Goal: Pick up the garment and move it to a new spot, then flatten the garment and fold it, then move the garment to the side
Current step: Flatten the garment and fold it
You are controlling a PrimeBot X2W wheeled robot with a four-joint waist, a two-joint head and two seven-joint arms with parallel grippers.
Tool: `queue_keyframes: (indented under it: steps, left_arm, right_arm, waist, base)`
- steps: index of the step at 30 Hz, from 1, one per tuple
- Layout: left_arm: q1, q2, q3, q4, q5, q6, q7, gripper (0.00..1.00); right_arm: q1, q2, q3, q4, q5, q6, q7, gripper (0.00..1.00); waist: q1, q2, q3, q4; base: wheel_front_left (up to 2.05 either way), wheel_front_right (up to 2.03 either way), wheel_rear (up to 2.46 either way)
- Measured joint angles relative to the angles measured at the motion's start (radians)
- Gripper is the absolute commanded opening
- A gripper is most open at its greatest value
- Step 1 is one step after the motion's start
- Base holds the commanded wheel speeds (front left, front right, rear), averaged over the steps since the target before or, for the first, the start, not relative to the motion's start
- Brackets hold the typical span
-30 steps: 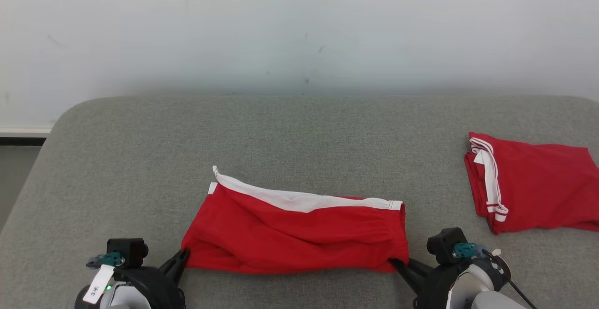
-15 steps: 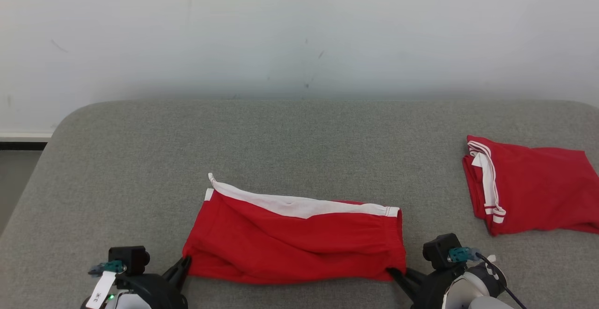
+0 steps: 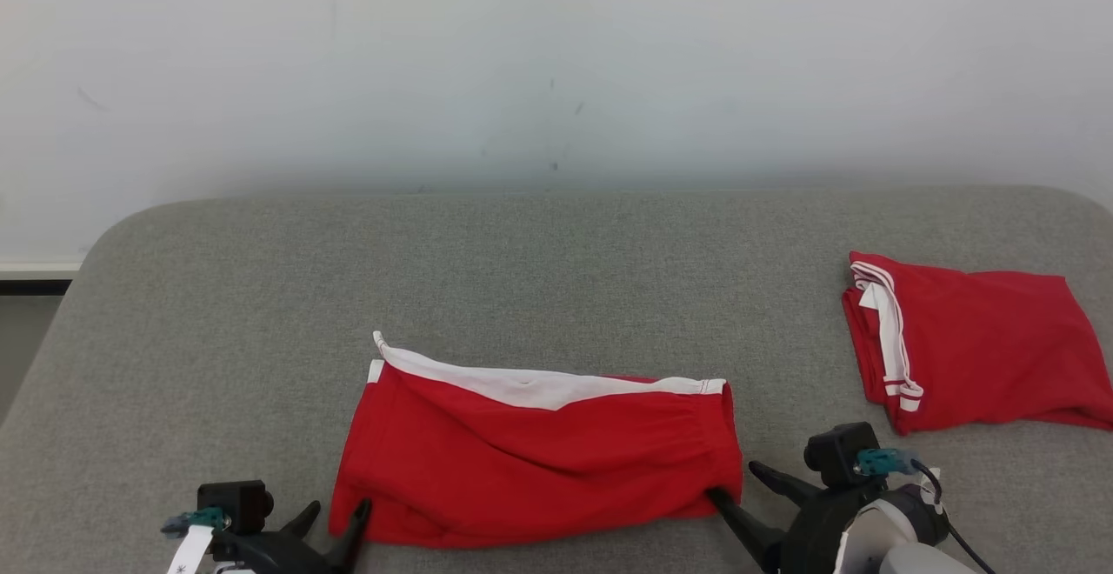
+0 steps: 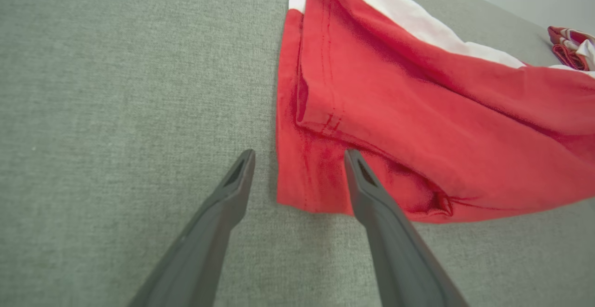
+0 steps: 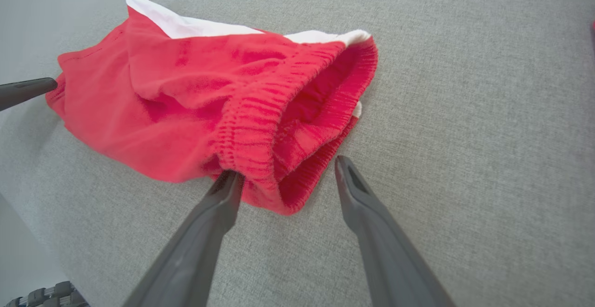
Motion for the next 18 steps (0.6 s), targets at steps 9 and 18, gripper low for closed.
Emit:
queue_keyframes:
  steps: [9,18]
  left_arm:
    - [0.019,0.034,0.053,-0.042,0.002,0.031,-0.001,1.0]
    - [0.056,0.089,0.166,-0.159,0.018,0.111,-0.002,1.0]
  right_arm:
    - [0.051,-0.081,0.017,-0.136,0.066,0.001,-0.024,1.0]
    - [0.072,-0.115,-0.058,-0.225,0.11,0.0,-0.109,1.0]
  waist:
    - [0.0,0.0,-0.021,-0.006]
    - [0.0,0.0,-0.041,-0.025]
  base:
    - [0.0,0.0,0.0]
    - [0.0,0.0,0.0]
